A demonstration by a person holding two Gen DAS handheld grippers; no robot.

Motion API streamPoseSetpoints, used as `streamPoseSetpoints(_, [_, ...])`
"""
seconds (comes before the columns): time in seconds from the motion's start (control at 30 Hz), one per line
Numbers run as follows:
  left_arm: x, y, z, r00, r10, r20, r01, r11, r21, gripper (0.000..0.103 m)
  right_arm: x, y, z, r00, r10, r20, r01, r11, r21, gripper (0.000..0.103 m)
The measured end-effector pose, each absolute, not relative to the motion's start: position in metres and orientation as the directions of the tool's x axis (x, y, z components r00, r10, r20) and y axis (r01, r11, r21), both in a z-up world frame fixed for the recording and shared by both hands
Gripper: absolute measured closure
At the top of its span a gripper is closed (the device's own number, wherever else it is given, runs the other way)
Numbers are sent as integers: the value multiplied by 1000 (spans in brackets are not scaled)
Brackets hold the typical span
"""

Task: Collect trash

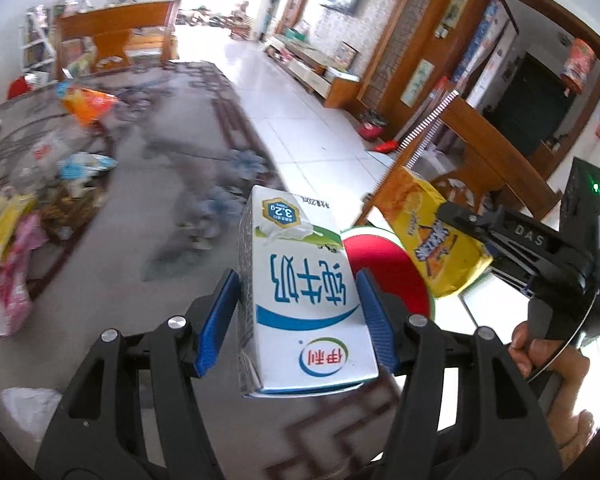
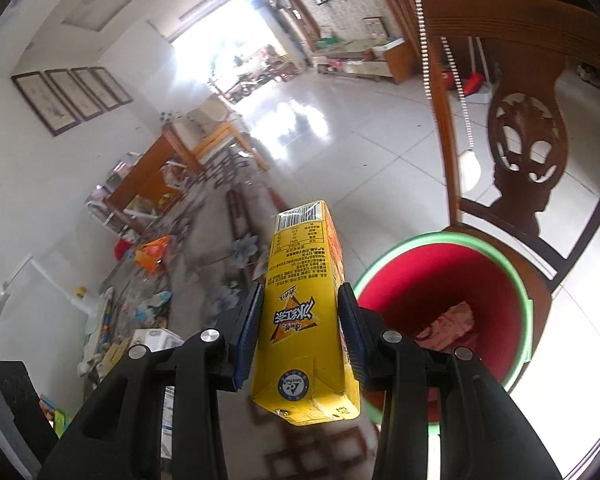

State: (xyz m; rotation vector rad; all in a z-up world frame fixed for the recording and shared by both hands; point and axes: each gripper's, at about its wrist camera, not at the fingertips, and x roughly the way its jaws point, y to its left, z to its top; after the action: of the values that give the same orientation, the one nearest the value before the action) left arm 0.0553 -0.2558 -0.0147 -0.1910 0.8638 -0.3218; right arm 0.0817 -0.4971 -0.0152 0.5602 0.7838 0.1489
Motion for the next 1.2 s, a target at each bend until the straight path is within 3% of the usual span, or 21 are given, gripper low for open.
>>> streamPoseSetpoints(0.43, [96, -328, -35, 466, -497, -731, 344, 864, -368, 43, 78, -542, -25, 742, 169, -649, 283, 799, 531, 64])
streamPoseSetpoints(0.47, [98, -331, -37, 449, -510, -734, 353, 856, -378, 34, 79, -546, -28, 737, 157, -657, 302, 793, 529, 62])
streamPoseSetpoints(0.53, [99, -333, -39, 446, -515, -732, 354, 852, -384, 20, 78, -552, -31, 737, 136, -662, 334, 778, 532, 47])
streamPoseSetpoints(0.7, [86, -319, -33, 481, -495, -723, 335, 866, -370, 20, 76, -551, -25, 753, 104, -650, 335, 790, 514, 40])
streamPoseSetpoints(0.93, [40, -248, -12, 598, -393, -699, 260, 920, -295, 18, 92, -514, -20, 734, 191, -651, 229, 834, 503, 32])
streamPoseSetpoints(1.2, [23, -81, -14, 663, -58, -746, -116, 977, -179, 17, 103, -425, -12, 661, 359, -658, -31, 890, 455, 32])
